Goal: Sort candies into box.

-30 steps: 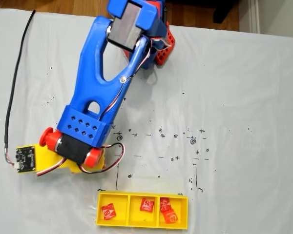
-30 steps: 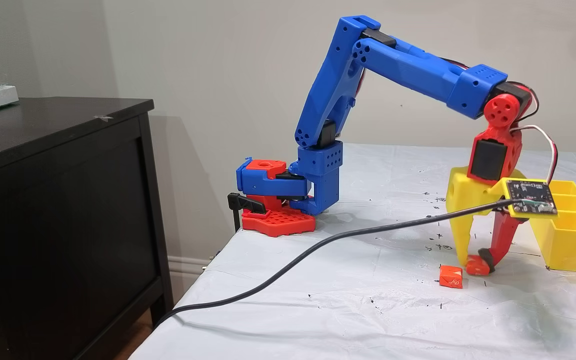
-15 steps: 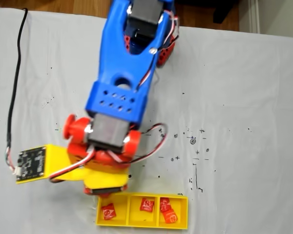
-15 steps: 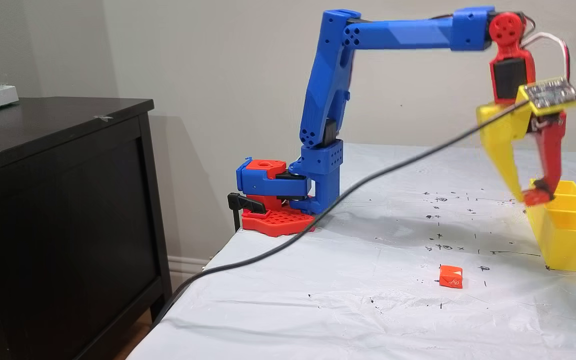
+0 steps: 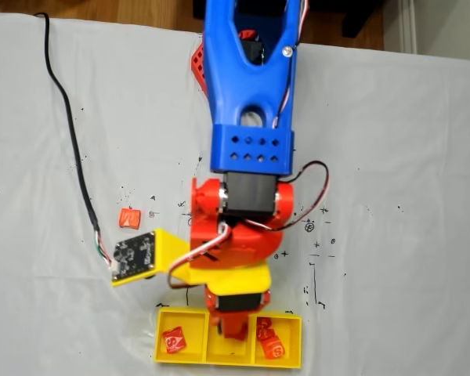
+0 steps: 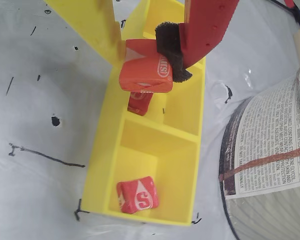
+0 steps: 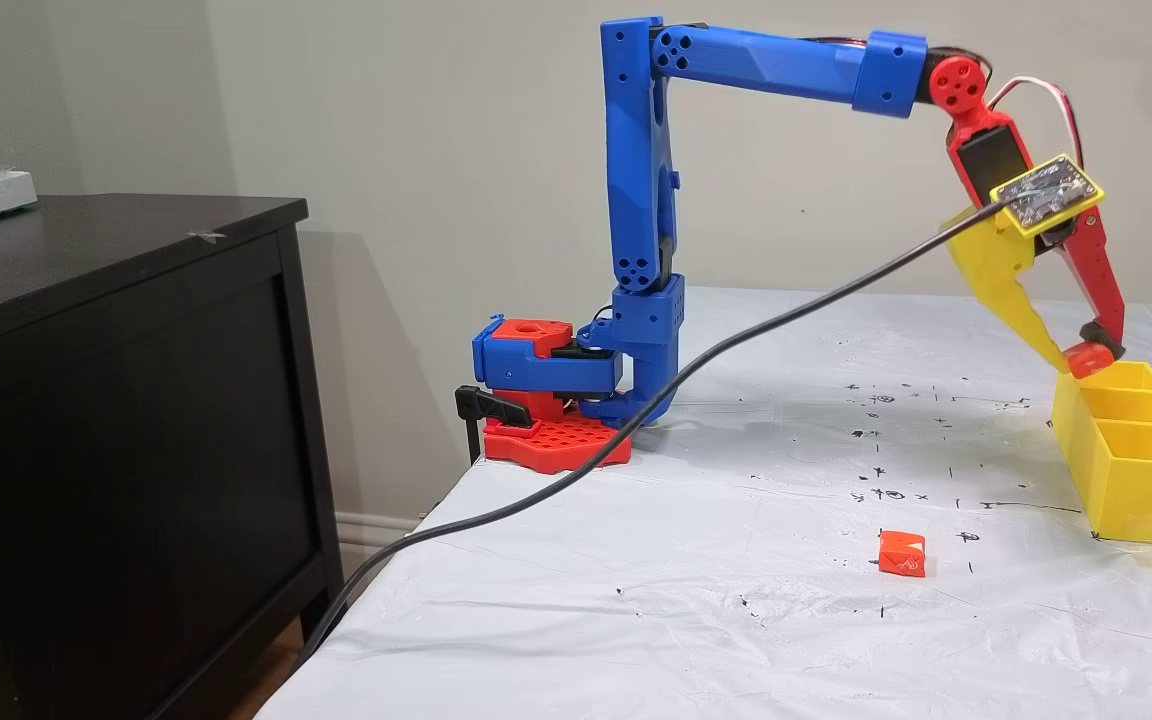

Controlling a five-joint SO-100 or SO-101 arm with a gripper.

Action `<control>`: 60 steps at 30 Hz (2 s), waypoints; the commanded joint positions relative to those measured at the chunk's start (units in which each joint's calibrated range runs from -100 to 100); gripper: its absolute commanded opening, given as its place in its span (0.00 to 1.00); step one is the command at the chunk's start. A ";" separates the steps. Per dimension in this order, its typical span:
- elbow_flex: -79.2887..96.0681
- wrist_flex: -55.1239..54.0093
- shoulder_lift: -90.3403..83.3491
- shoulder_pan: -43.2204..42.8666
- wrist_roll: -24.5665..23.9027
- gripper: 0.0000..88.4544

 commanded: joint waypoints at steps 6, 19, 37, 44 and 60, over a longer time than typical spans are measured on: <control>-4.89 -4.84 1.77 -1.24 -0.93 0.00; -5.71 -5.82 4.57 -1.33 -0.39 0.02; -4.80 -5.74 3.12 -1.06 -0.63 0.31; -4.34 -5.16 0.49 -0.60 0.05 0.04; -16.45 18.17 -2.47 10.36 7.23 0.00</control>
